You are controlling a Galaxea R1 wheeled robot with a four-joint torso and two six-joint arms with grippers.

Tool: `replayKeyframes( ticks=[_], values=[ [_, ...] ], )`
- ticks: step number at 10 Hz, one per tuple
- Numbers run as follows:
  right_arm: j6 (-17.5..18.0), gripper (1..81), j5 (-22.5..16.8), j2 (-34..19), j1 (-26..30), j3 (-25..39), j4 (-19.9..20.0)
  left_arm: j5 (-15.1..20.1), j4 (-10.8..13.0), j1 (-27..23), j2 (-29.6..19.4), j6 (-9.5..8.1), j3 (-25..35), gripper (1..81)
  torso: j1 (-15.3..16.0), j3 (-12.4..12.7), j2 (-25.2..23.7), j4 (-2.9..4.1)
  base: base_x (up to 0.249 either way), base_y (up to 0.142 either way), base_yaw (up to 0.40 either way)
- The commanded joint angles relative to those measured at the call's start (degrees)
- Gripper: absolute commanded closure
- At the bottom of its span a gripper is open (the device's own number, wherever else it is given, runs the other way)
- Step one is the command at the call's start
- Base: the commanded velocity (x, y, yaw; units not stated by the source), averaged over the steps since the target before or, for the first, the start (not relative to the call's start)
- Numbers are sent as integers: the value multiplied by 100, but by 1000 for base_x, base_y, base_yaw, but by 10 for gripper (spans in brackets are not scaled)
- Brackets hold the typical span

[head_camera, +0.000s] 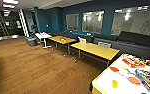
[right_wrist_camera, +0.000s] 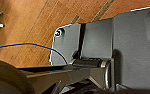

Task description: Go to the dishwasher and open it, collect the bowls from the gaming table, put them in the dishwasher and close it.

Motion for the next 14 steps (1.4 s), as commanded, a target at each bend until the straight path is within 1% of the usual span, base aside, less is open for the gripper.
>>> replayKeyframes(
  ticks=[1, 8, 14],
  values=[
    [-21, 10, -161, -11, 208, 33, -89, 271, 72, -192, -8, -2, 36, 10, 0, 0, 0, 0, 0, 0, -131],
    [-21, 10, -161, -2, 217, 16, -89, 289, 63, -192, -17, -10, 35, 10, 0, 0, 2, 0, 0, 0, -261],
    [-21, 10, -161, 16, 217, 7, -89, 298, 72, -192, -17, -2, 35, 10, -1, 0, 0, 0, 0, 0, -312]
  ],
)
